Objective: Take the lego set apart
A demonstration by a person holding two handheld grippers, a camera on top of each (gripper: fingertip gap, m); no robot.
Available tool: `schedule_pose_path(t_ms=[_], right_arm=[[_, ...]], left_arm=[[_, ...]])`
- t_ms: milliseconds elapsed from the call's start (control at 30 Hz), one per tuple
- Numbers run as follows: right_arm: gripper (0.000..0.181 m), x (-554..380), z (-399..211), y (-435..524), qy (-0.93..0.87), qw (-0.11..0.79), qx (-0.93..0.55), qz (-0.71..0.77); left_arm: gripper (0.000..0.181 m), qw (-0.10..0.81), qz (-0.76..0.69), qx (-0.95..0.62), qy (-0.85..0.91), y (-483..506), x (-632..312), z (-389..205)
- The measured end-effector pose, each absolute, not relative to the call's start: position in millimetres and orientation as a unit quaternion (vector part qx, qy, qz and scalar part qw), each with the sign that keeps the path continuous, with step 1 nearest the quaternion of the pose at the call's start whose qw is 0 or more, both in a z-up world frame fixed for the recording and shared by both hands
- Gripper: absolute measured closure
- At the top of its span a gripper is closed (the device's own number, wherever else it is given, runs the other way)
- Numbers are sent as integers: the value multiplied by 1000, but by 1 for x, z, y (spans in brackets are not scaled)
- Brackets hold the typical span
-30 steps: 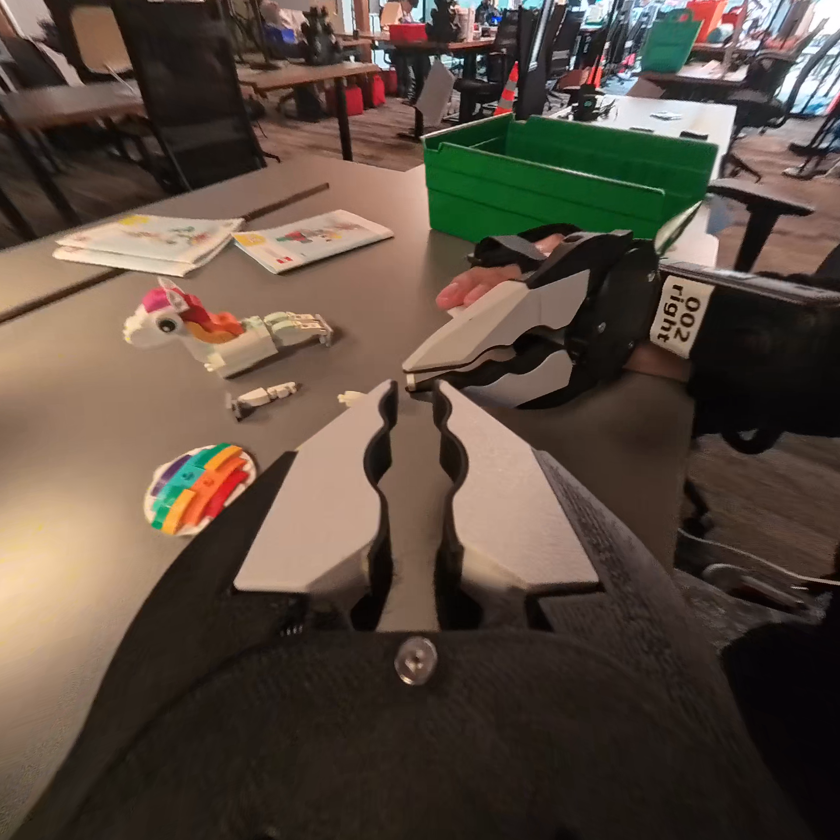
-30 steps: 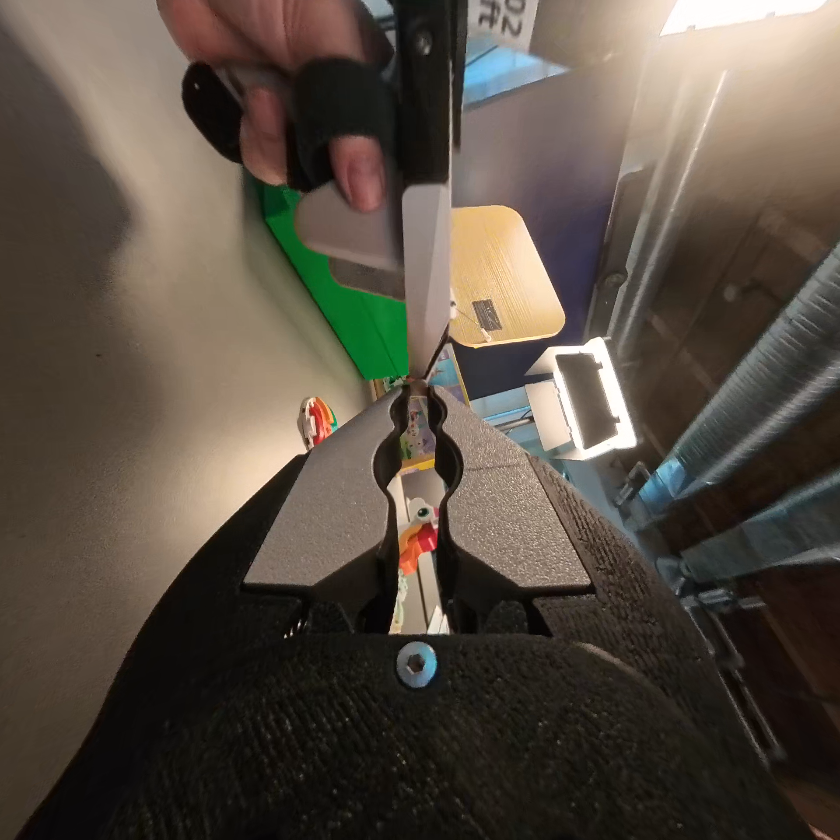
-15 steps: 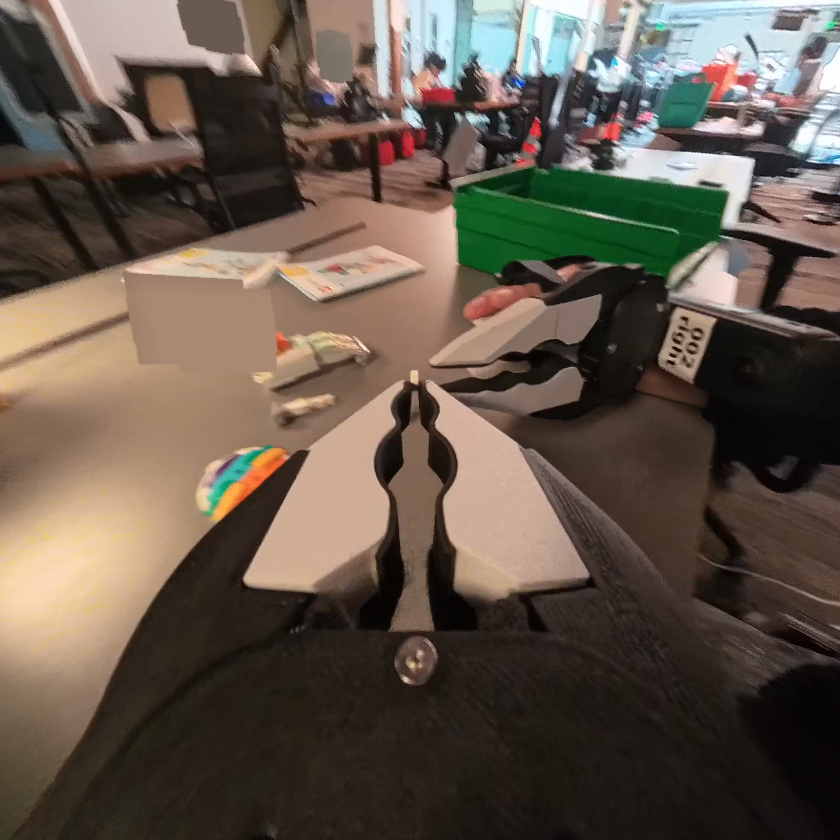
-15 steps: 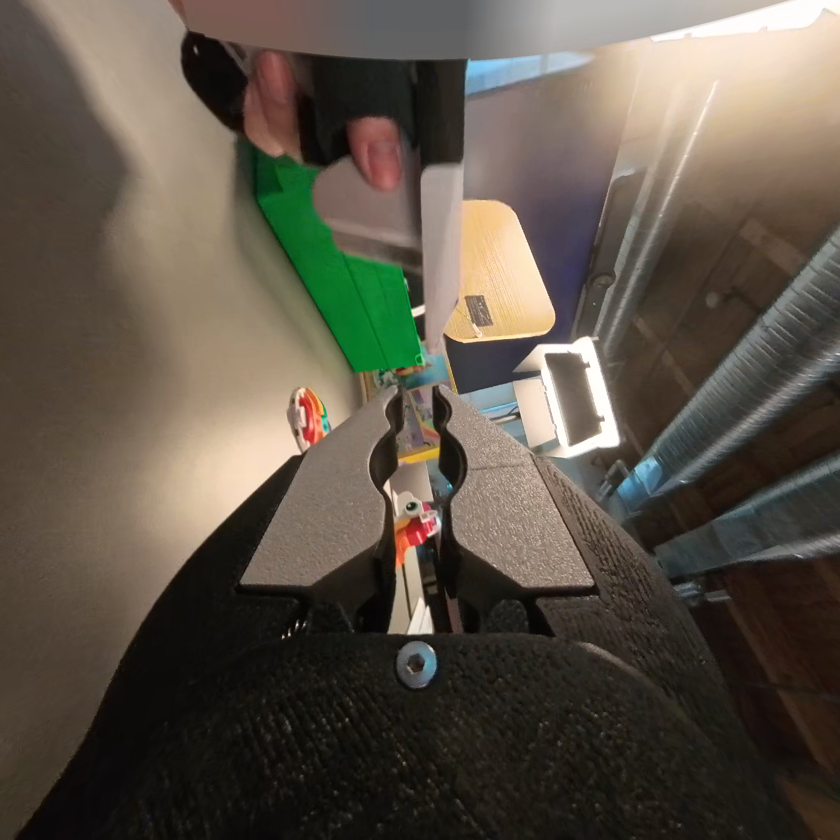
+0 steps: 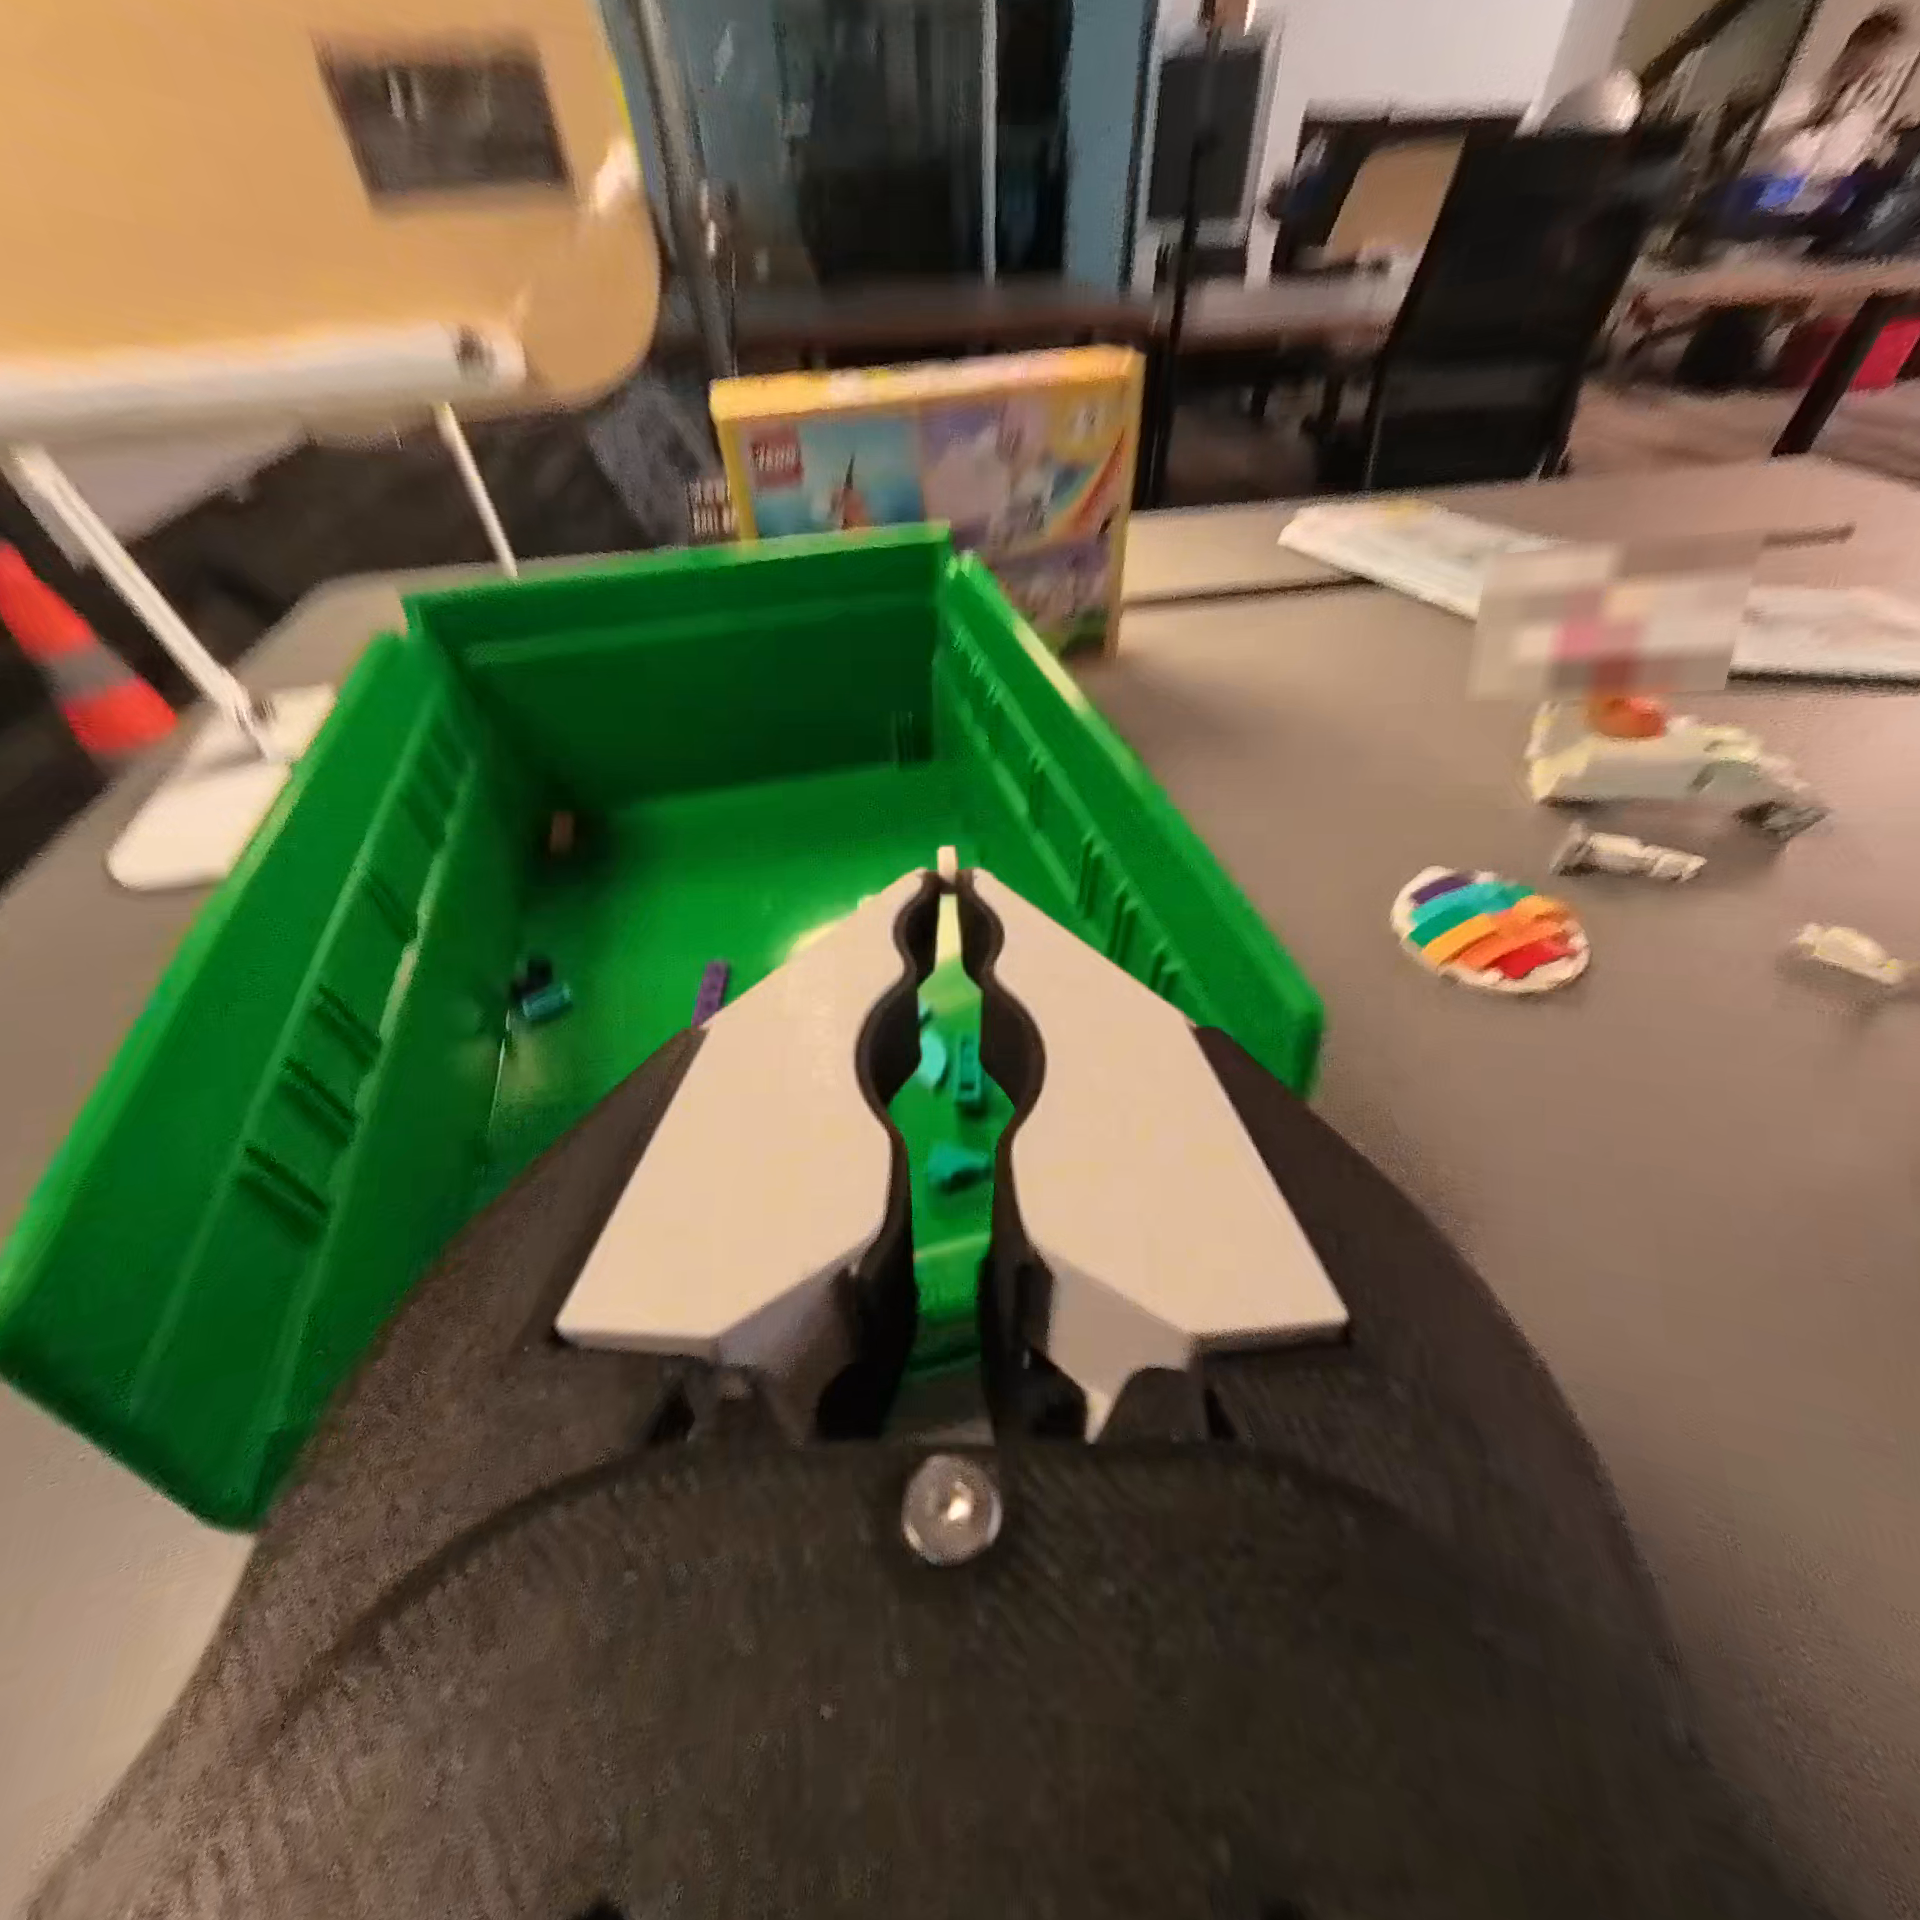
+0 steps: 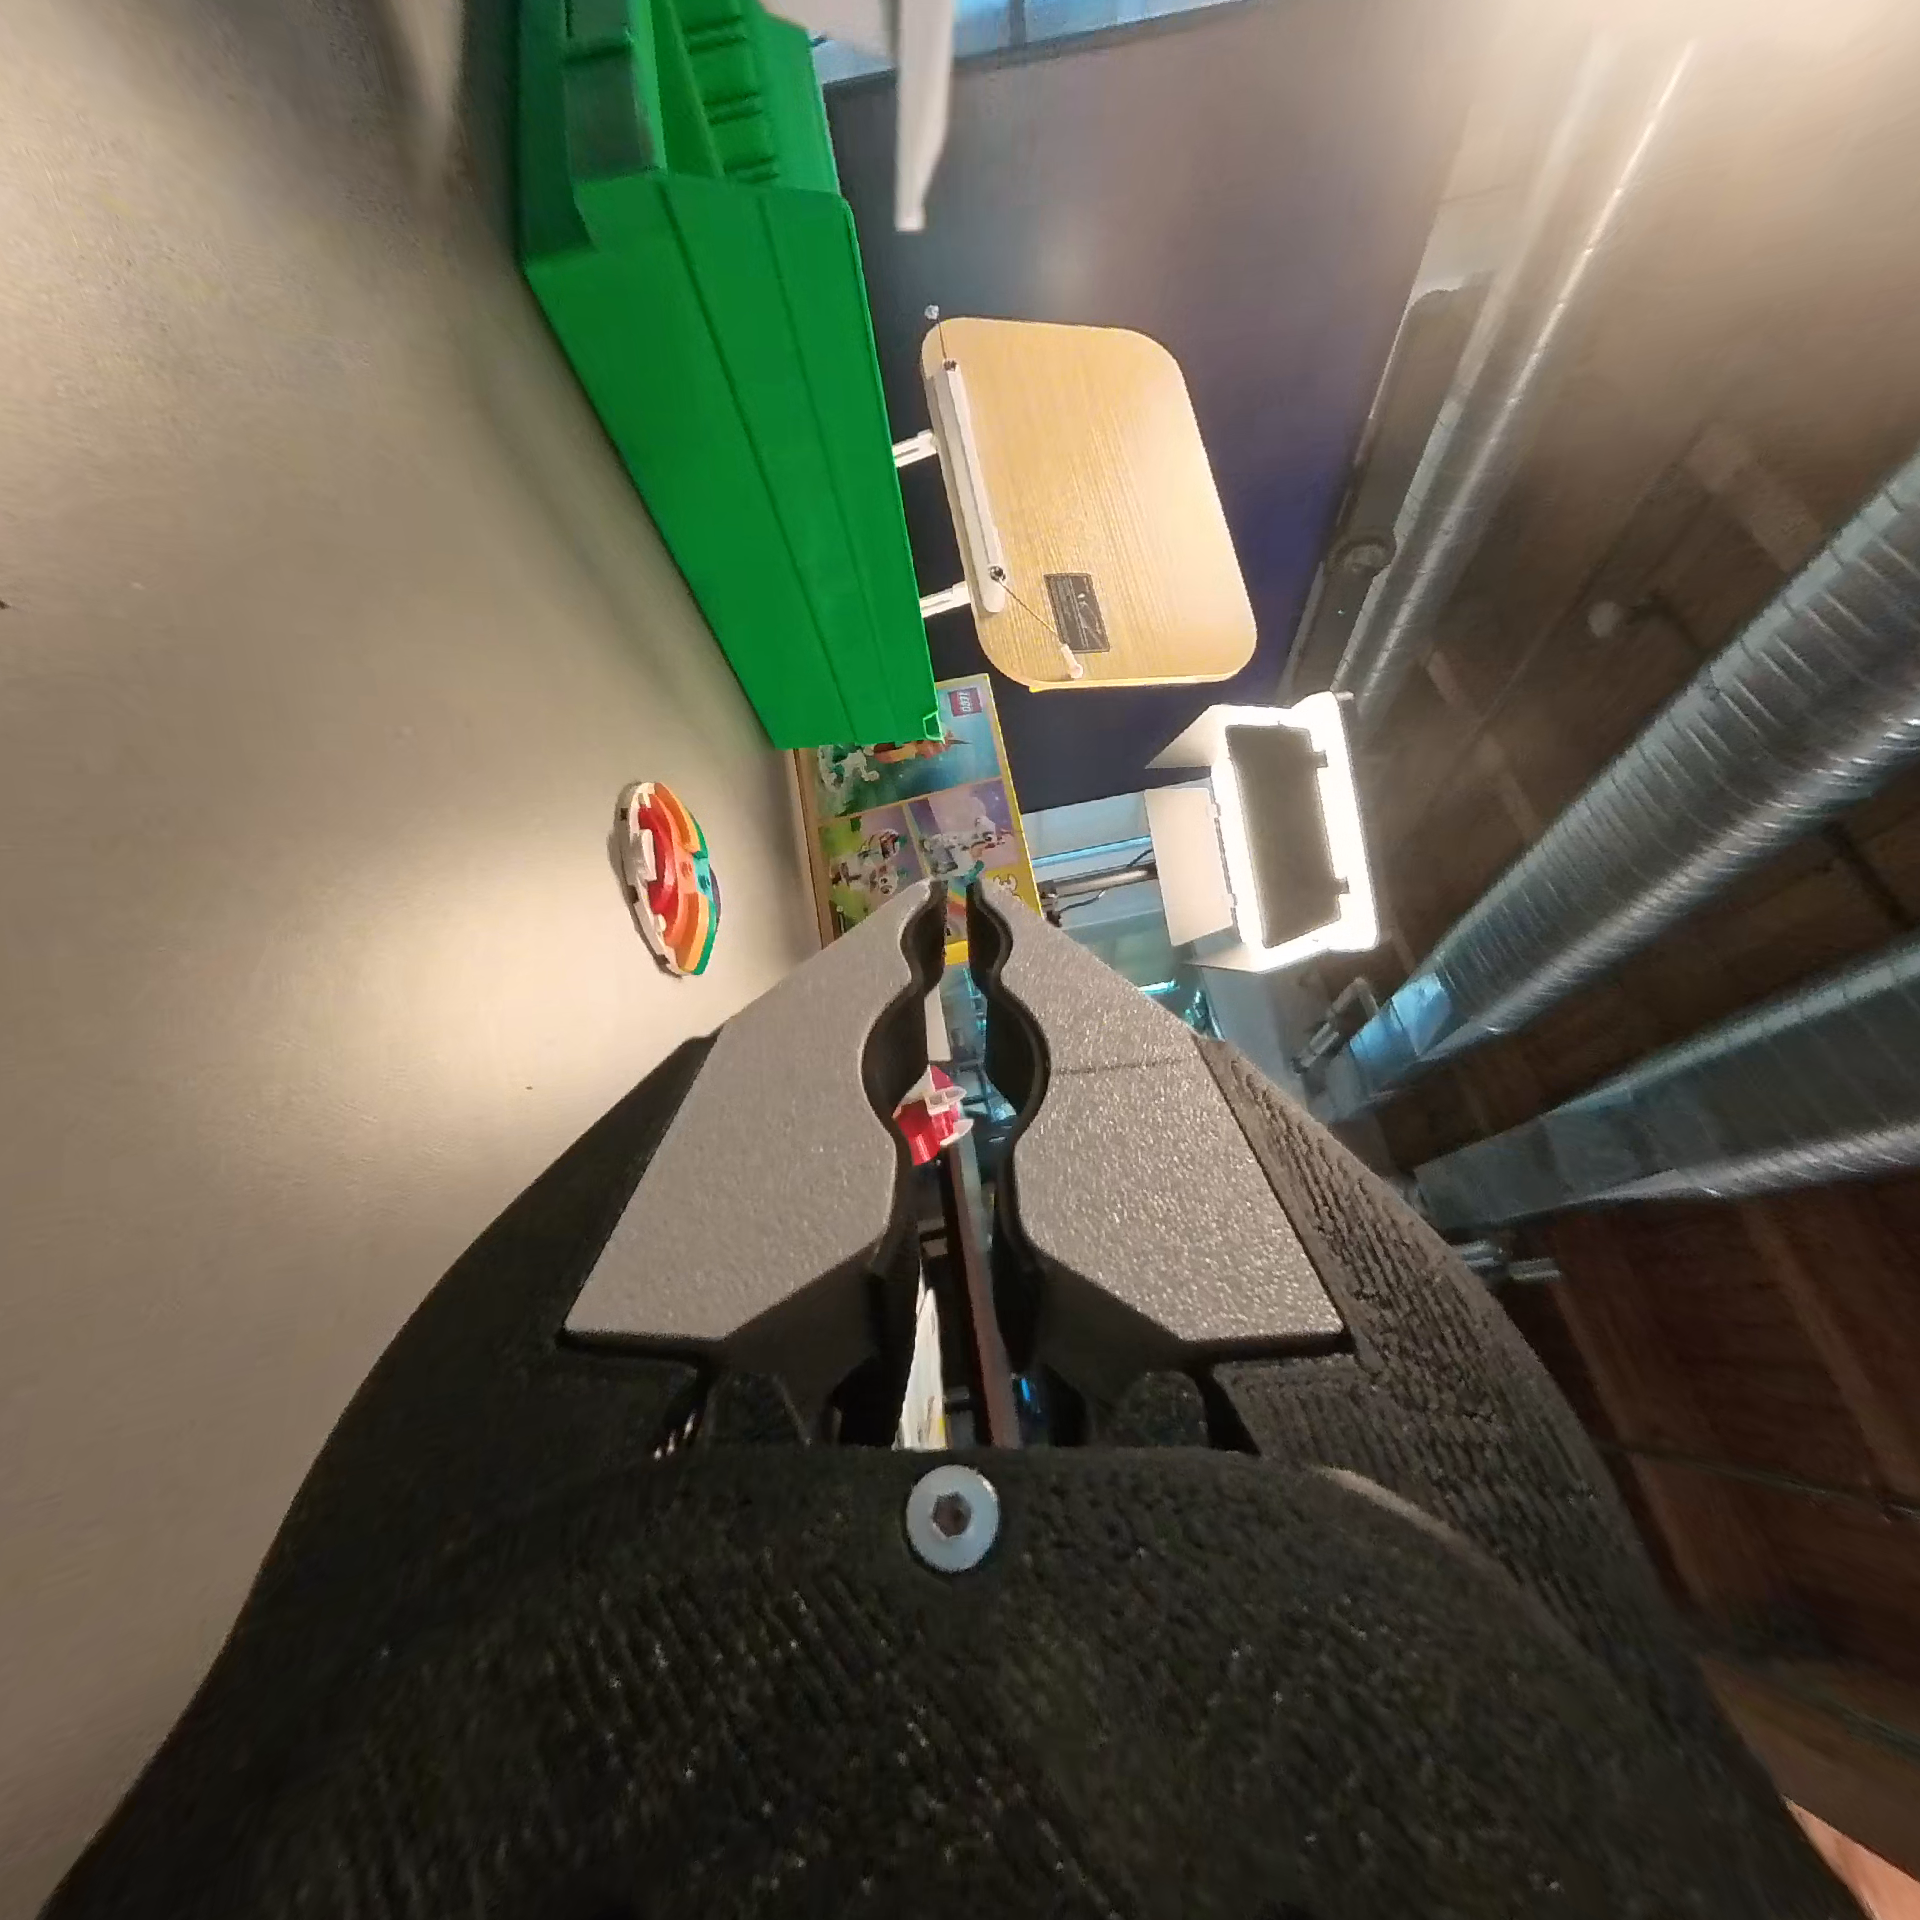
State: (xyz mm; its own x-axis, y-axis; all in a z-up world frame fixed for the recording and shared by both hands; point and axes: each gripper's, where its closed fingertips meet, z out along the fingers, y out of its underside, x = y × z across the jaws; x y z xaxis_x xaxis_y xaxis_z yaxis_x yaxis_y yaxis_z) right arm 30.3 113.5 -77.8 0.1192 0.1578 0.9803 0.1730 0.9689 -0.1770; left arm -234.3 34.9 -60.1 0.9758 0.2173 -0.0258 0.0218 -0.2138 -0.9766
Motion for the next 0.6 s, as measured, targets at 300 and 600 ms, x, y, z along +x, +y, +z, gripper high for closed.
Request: schedule_pose_path(t_ms=[300, 600], right_arm=[[181, 30, -81, 118, -668, 732, -132, -8], [181, 29, -84, 118, -675, 726, -130, -12]], left_arm=[[179, 508, 41, -850, -131, 46, -259, -105], [179, 266, 20, -959, -94, 47, -258, -148]])
